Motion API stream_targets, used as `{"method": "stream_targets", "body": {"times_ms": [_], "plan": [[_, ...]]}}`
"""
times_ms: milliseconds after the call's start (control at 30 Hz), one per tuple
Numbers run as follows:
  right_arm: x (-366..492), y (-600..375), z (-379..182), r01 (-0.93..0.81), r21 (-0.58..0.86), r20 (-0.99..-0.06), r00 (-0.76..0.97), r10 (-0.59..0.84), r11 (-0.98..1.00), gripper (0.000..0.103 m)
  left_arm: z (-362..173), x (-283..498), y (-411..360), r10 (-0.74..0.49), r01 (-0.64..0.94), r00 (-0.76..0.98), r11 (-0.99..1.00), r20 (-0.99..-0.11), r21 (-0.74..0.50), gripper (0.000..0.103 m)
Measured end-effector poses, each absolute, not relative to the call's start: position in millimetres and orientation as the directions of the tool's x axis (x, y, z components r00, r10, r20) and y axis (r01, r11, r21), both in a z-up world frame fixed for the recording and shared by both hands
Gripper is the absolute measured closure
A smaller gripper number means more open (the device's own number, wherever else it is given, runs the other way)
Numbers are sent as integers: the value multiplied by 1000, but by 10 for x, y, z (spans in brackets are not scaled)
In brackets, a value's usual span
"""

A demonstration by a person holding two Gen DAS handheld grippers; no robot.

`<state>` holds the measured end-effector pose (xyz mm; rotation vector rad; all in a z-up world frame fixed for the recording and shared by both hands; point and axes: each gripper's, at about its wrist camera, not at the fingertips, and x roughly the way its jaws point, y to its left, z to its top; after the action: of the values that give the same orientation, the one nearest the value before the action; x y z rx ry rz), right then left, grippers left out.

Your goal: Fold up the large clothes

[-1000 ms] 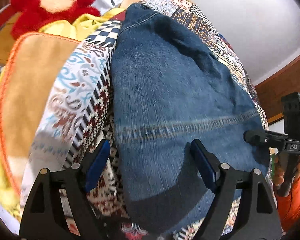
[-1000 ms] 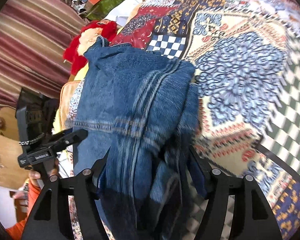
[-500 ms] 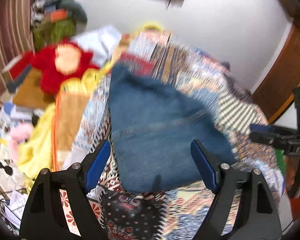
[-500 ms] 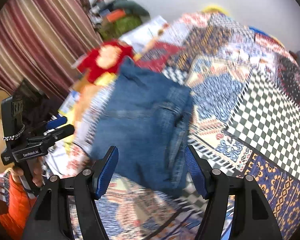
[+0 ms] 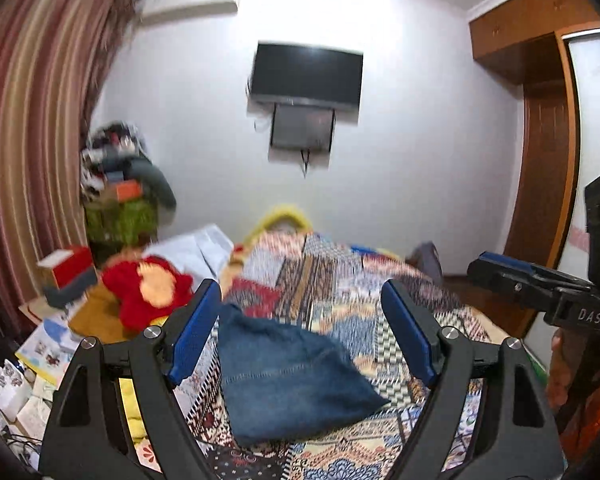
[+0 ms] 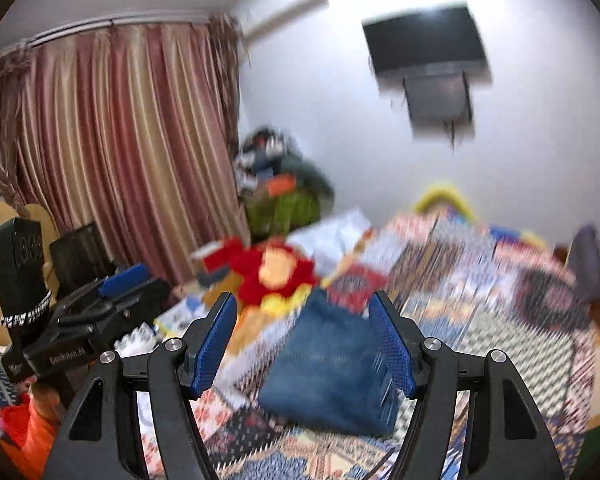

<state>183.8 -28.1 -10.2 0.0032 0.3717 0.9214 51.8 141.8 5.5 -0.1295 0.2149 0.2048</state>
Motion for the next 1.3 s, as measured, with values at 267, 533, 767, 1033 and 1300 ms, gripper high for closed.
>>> {"method": "stream_targets", "body": {"times_ms": [267, 533, 767, 1033, 1300], "plan": [[1257, -424, 66, -735, 68, -176, 656, 734, 674, 37, 93, 201, 1199, 260, -269, 958, 961, -119, -62, 20], [1038, -461, -38, -680, 25, -192, 716, 671, 733, 10, -20, 117, 1126, 280, -289, 952, 955, -127, -61, 0], [1049, -501, -113, -643, 41, -198, 745, 636, 765, 0, -120, 147, 1104, 274, -285, 949, 957, -158, -56, 0], [1098, -472, -167, -630, 31, -209, 755, 621, 776, 0, -163, 161, 1079, 278, -288, 946, 957, -165, -43, 0], [1142, -504, -194, -621, 52, -223, 756, 615, 782, 0, -231, 225, 1108, 284, -298, 938, 953, -198, -44, 0]]}}
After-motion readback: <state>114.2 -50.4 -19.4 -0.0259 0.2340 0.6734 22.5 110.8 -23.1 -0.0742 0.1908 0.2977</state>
